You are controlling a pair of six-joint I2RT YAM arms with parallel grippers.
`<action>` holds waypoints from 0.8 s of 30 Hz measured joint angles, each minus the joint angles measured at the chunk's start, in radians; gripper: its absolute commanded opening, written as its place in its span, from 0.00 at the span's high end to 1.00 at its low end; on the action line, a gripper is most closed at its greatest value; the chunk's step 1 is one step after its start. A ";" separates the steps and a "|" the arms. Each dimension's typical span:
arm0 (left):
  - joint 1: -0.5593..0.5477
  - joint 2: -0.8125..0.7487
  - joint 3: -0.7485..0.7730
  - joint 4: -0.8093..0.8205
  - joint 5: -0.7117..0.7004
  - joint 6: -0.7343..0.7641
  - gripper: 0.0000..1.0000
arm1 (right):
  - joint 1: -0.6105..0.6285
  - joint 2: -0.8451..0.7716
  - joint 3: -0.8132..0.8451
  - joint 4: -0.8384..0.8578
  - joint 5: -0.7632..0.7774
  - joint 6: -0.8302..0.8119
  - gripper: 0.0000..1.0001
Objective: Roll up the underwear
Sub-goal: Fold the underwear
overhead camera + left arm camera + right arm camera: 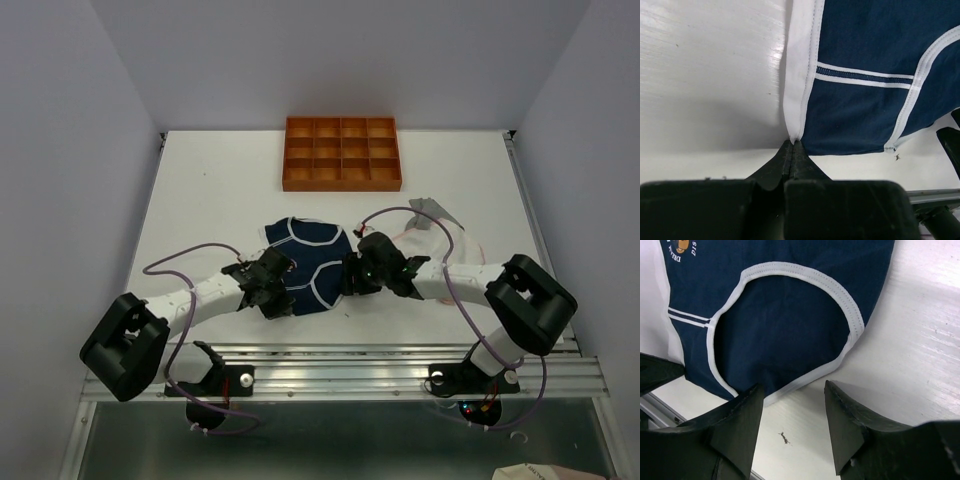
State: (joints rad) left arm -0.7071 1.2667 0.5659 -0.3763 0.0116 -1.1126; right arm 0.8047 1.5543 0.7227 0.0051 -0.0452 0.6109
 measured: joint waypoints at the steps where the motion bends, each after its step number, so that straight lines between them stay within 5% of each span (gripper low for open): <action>1: 0.000 0.000 0.000 0.004 0.002 0.006 1.00 | 0.000 0.004 0.000 0.006 0.000 0.003 0.49; 15: 0.000 -0.063 -0.029 0.064 0.002 0.048 1.00 | 0.000 0.055 0.028 0.027 0.110 0.096 0.66; 18: 0.000 -0.067 -0.029 0.076 0.002 0.056 1.00 | 0.000 0.067 0.040 0.025 0.137 0.132 0.52; 20: 0.000 -0.067 -0.029 0.081 0.002 0.061 1.00 | 0.000 0.086 0.068 0.020 0.158 0.160 0.52; 24: 0.000 -0.065 -0.029 0.095 0.007 0.068 1.00 | 0.000 0.111 0.100 0.006 0.198 0.192 0.64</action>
State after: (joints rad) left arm -0.7071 1.2018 0.5369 -0.2817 0.0189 -1.0443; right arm 0.8047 1.6653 0.8227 0.0113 0.1524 0.8032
